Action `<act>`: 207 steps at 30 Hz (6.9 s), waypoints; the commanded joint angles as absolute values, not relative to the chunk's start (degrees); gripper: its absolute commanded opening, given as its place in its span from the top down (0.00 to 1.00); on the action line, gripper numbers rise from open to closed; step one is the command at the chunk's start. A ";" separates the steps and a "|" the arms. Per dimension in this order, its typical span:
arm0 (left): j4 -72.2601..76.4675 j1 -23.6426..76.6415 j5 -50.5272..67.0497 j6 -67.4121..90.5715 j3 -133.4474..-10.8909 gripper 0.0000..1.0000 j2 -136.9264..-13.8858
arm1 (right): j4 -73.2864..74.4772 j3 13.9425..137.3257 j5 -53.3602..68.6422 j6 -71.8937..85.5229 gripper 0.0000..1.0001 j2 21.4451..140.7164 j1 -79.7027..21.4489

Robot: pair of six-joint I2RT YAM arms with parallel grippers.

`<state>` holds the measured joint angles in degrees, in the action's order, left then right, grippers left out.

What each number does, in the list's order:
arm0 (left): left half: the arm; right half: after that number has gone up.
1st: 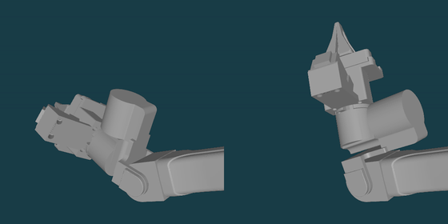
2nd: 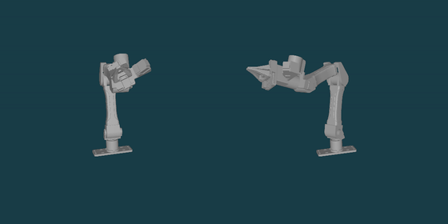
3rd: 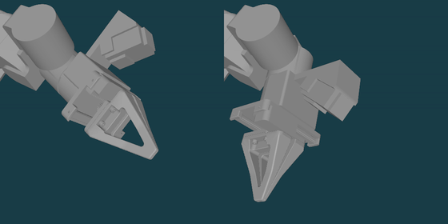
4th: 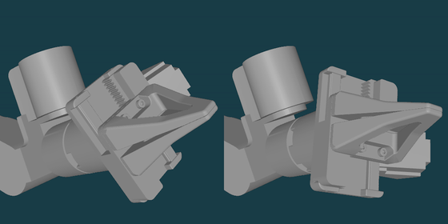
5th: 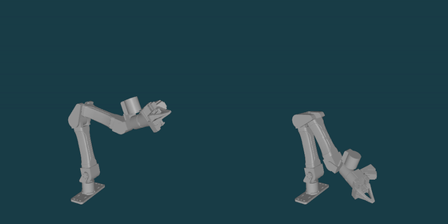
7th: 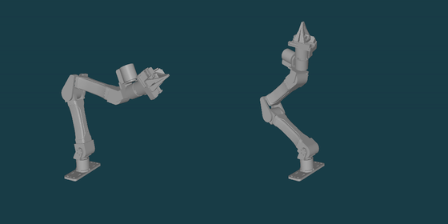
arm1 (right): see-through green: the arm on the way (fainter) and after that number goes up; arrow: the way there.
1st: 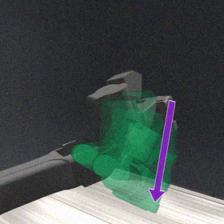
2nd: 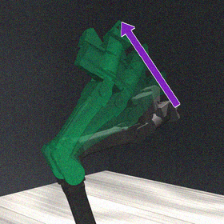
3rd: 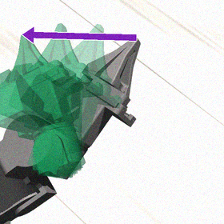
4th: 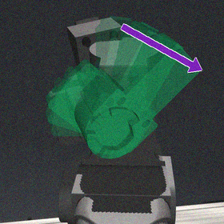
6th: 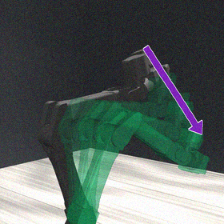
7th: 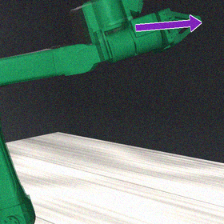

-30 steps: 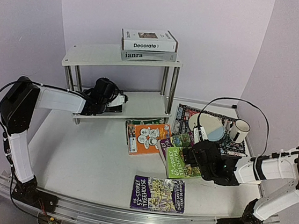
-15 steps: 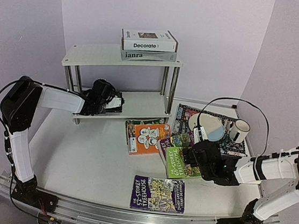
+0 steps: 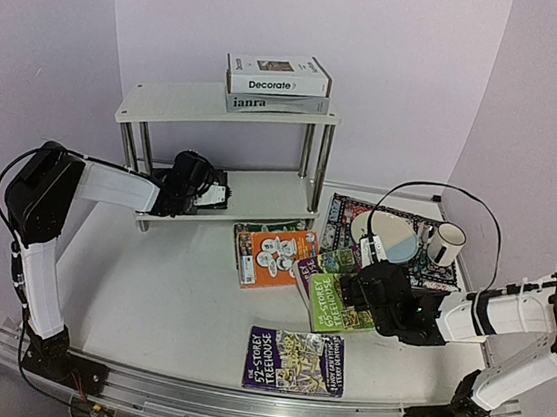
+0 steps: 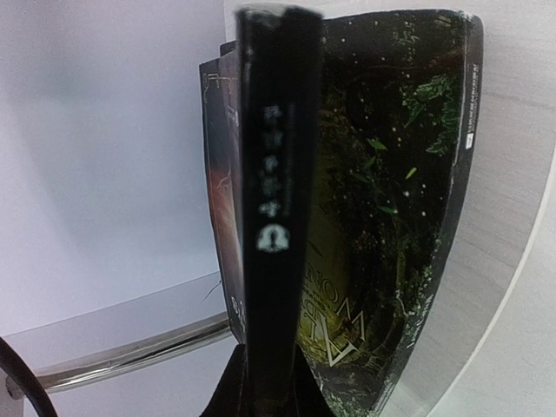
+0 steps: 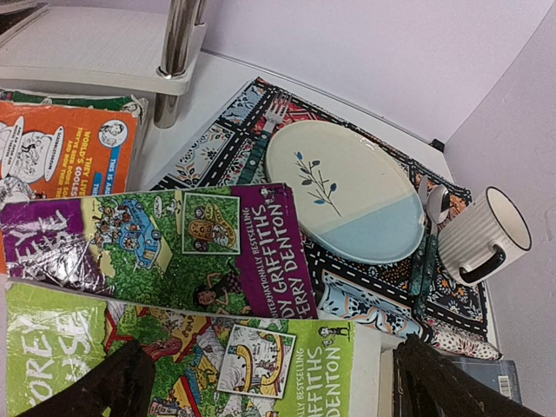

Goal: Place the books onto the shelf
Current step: Place the book in the book pile on the shelf, then adjust the book in the book pile on the shelf.

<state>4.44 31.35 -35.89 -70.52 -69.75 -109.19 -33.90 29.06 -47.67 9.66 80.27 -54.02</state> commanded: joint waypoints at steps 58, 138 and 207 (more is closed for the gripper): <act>-7.10 30.67 -32.16 -64.24 -73.22 0.04 -105.77 | -33.05 29.55 -48.76 10.11 0.02 80.54 -53.71; -15.99 33.56 -21.21 31.10 -60.85 1.00 -82.82 | -32.35 29.90 -48.36 10.20 0.02 80.33 -53.73; -20.39 23.91 -12.91 30.79 -76.83 0.70 -106.81 | -32.34 30.05 -48.35 9.58 0.02 80.59 -53.74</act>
